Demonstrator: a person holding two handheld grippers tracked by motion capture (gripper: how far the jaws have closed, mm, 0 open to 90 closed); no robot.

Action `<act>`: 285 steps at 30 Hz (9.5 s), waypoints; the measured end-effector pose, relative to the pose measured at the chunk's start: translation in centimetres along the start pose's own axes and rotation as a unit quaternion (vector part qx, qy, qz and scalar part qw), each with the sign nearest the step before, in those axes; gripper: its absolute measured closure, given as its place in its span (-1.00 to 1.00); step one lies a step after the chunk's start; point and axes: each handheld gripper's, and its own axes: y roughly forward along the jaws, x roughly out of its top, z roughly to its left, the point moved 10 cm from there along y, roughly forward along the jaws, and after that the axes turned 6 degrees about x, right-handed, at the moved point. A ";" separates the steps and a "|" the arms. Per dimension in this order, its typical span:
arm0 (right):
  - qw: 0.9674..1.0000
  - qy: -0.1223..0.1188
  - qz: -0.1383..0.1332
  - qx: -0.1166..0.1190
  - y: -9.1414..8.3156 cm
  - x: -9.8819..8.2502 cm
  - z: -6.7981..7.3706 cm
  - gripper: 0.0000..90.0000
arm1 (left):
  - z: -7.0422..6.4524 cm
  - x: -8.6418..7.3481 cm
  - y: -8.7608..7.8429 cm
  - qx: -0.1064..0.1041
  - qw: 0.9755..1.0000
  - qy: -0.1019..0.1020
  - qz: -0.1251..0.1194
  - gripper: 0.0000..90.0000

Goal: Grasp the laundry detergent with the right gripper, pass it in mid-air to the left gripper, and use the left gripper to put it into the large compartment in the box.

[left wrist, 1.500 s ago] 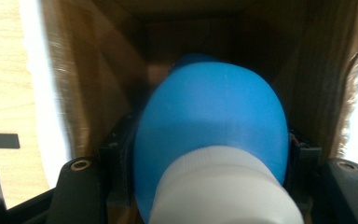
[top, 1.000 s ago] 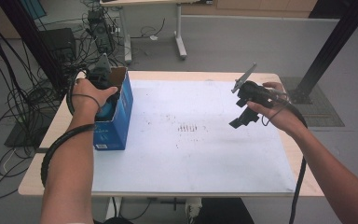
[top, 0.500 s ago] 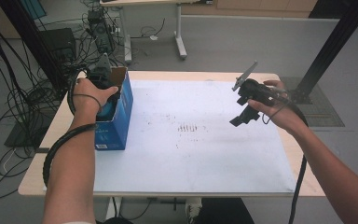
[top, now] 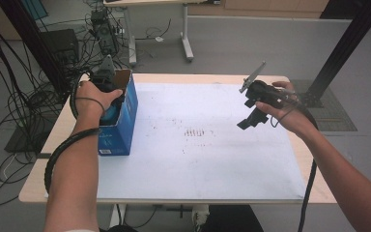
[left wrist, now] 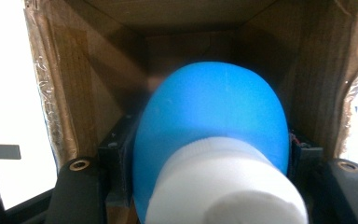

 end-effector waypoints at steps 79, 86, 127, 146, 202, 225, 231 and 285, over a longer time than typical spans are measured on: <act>1.000 -0.011 -0.005 0.004 0.1 1.0 0.5 -0.87 | -0.2 0.0 0.0 0.008 1.000 0.000 -0.003 -0.20; 1.000 -0.012 -0.005 0.003 0.0 1.0 0.5 -0.87 | -0.2 0.0 0.0 0.010 1.000 0.001 -0.003 -0.20; 1.000 -0.013 -0.002 0.003 -0.2 1.0 0.6 -0.87 | -0.4 0.0 0.0 0.014 1.000 0.000 -0.006 -0.20; 1.000 -0.017 -0.003 0.008 0.1 1.2 0.9 -0.87 | -0.4 -0.1 0.0 0.014 1.000 0.000 -0.010 -0.20; 1.000 -0.027 -0.010 0.006 -0.1 2.5 1.5 -0.87 | 0.0 -0.8 -4.1 0.032 0.999 0.007 -0.039 -0.45; 0.999 0.031 0.016 -0.018 -0.5 1.4 -0.8 -0.88 | -4.7 -1.8 -9.3 0.017 0.995 0.051 -0.085 -0.75; 0.998 0.048 0.024 -0.028 -0.7 0.9 -2.4 -0.87 | -7.3 -1.5 -9.0 0.012 0.993 0.078 -0.089 -0.80; 0.994 0.067 0.040 -0.075 -4.2 0.0 -5.8 -0.88 | -15.6 -2.6 -6.8 0.016 0.986 0.110 -0.122 -0.85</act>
